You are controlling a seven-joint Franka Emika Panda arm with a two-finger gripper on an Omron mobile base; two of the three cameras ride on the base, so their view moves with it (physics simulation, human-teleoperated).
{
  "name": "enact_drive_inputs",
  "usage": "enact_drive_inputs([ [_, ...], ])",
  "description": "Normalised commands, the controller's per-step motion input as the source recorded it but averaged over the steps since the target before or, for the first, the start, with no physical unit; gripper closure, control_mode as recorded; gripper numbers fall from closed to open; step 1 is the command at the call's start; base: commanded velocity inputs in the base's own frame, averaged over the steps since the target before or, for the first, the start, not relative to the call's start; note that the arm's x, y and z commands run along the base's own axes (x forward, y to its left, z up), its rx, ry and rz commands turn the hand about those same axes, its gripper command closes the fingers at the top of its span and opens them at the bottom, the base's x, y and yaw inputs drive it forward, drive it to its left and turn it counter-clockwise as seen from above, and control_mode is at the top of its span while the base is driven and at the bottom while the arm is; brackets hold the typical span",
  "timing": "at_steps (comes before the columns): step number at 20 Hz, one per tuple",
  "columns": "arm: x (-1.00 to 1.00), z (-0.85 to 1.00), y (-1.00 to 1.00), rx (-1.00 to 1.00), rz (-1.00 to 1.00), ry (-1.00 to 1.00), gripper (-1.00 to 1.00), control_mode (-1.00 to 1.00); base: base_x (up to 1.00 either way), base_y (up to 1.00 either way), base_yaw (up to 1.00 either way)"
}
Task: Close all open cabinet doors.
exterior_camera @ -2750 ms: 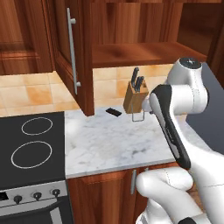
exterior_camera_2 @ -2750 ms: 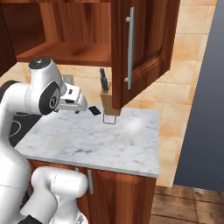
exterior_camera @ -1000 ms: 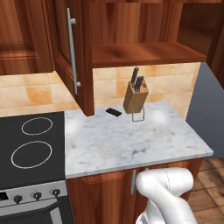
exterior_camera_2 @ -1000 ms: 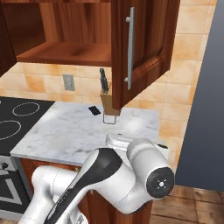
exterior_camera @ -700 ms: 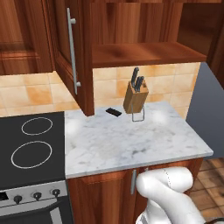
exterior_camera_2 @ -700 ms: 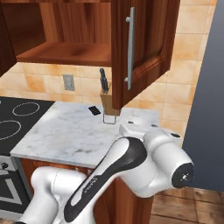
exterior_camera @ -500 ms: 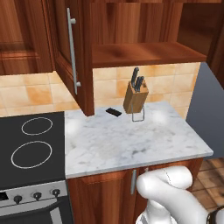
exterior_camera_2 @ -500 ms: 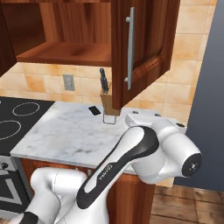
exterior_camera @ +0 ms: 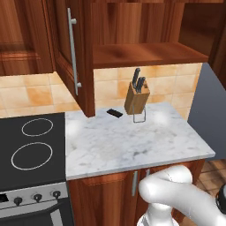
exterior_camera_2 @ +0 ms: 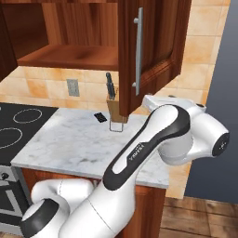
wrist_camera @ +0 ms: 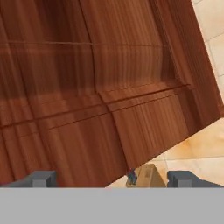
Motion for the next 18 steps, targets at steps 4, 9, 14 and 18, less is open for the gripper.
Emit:
enact_drive_inputs([
  [4,0.04,0.45,0.05,0.00,0.07,-0.04,-1.00,-1.00,0.00,0.00,0.00],
  [9,0.08,0.21,0.44,0.00,0.01,-0.01,-1.00,-1.00,0.00,0.00,0.00],
  [14,0.32,0.00,0.90,-0.02,0.00,0.00,-1.00,-1.00,0.00,0.00,0.00],
  [18,0.39,0.00,1.00,-0.06,0.00,0.00,-1.00,-1.00,0.00,0.00,0.00],
])
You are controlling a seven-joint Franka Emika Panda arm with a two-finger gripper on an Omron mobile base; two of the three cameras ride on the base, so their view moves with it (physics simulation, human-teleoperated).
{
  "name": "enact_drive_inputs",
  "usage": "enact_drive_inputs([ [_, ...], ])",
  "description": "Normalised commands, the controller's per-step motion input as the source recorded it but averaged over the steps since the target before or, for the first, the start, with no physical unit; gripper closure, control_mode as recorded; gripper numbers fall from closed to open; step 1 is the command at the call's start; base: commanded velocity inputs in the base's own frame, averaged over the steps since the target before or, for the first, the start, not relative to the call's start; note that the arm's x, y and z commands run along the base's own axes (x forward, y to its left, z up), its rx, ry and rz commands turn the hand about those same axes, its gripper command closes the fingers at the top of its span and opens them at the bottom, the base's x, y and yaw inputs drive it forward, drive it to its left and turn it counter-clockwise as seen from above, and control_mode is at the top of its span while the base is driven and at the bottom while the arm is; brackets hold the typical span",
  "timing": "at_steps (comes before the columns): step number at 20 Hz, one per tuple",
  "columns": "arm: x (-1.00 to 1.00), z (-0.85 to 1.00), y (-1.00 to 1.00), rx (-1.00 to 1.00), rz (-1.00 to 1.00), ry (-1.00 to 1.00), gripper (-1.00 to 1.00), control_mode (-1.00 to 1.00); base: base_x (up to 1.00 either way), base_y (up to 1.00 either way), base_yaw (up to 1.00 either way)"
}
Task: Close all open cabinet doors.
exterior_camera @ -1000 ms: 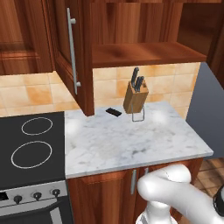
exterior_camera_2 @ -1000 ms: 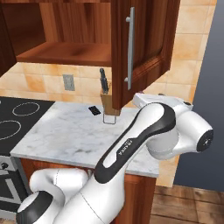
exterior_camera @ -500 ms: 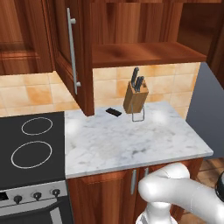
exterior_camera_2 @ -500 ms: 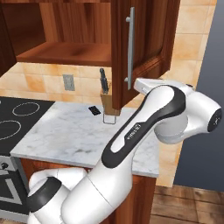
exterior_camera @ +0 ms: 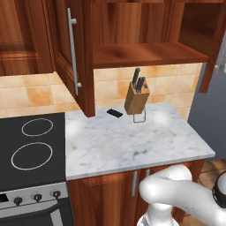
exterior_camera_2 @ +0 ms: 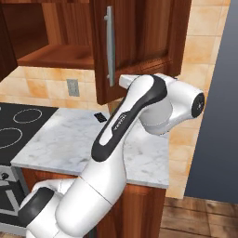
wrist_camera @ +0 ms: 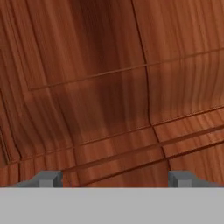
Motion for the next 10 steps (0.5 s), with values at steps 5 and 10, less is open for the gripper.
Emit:
enact_drive_inputs([
  [5,0.69,0.00,0.97,-0.03,-0.05,0.00,-1.00,-1.00,0.00,0.00,0.00],
  [10,0.98,0.00,0.71,-0.01,-0.12,0.02,-1.00,-1.00,0.00,0.00,0.00],
])
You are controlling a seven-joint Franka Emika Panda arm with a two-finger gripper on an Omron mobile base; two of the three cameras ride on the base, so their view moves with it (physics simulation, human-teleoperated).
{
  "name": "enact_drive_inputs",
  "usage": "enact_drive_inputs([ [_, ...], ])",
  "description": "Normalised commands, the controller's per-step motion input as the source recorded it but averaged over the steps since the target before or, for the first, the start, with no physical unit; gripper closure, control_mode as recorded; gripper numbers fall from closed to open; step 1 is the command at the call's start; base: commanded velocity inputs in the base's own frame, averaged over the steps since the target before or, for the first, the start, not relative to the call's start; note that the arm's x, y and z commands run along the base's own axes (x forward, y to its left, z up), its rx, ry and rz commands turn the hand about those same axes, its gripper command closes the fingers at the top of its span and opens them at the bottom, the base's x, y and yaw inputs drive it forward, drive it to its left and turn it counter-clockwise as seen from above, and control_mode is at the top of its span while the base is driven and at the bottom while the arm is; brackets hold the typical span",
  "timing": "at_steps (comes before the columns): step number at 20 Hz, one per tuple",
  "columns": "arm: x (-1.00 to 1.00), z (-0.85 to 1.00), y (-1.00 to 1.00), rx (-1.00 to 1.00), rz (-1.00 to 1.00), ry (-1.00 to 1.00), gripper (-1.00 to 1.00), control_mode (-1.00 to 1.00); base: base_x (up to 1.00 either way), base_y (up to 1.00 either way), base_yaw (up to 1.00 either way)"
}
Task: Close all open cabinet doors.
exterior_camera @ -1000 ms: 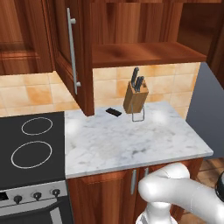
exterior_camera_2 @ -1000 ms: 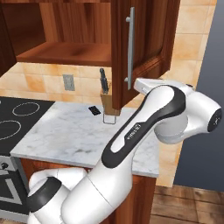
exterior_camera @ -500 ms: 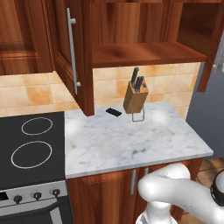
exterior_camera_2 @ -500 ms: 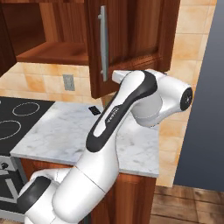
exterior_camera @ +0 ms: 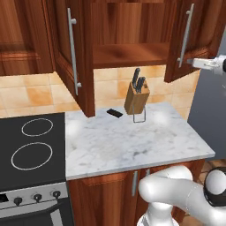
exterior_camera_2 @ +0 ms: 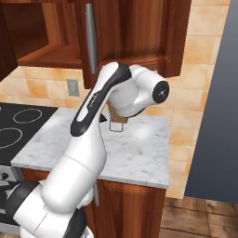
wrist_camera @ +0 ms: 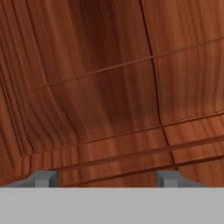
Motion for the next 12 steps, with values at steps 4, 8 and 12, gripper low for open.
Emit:
enact_drive_inputs([
  [4,1.00,0.00,0.59,0.00,-0.09,0.07,-1.00,-1.00,0.00,0.00,0.00],
  [8,0.93,0.00,0.54,-0.01,-0.10,0.08,-1.00,-1.00,0.00,0.00,0.00],
  [12,0.76,0.00,0.43,-0.01,-0.11,0.12,-1.00,-1.00,0.00,0.00,0.00],
])
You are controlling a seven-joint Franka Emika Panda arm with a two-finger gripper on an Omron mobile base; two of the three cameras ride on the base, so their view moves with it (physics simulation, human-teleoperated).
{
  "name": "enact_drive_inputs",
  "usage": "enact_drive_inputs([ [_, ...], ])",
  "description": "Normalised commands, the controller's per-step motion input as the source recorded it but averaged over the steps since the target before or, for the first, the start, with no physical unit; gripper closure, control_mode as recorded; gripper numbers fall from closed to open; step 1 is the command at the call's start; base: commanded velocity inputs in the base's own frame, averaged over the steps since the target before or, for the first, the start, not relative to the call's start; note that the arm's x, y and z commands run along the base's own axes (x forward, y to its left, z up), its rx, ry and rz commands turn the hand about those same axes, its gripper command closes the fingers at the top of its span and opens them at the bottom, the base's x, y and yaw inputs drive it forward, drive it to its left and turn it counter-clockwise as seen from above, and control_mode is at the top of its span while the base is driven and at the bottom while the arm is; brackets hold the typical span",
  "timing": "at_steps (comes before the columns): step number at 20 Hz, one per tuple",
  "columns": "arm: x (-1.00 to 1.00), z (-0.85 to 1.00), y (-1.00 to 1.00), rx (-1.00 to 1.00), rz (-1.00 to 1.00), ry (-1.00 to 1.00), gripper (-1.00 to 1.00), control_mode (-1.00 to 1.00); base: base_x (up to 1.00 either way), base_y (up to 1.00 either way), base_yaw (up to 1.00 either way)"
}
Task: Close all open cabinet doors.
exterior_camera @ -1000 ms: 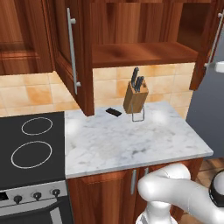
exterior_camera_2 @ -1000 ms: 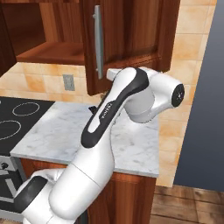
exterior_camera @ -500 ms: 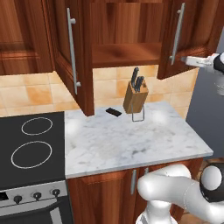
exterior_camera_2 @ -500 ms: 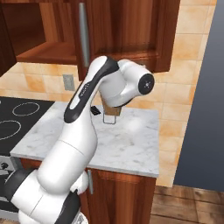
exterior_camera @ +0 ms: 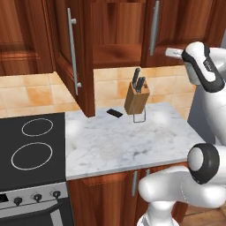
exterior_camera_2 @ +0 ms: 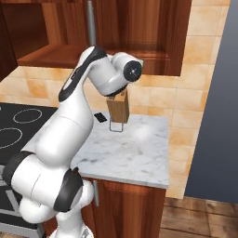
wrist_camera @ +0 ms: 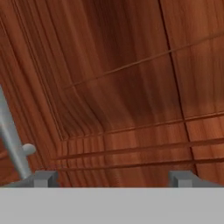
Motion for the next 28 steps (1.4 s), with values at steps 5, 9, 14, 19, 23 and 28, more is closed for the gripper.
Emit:
enact_drive_inputs([
  [5,0.68,-0.14,0.12,-0.03,-0.10,0.23,-1.00,-1.00,0.00,0.00,0.00],
  [9,0.72,-0.29,0.00,-0.01,-0.04,0.21,-1.00,-1.00,0.00,0.00,0.00],
  [14,-0.17,-0.67,0.30,-0.07,0.00,0.08,-1.00,-1.00,0.00,0.00,0.00],
  [19,-0.93,-0.65,0.93,-0.19,0.03,-0.07,-1.00,-1.00,0.00,0.00,0.00],
  [23,-0.93,-0.11,0.78,-0.16,0.05,-0.02,-1.00,-1.00,0.00,0.00,0.00],
  [28,-1.00,0.00,0.59,-0.16,0.07,0.00,-1.00,-1.00,0.00,0.00,0.00],
])
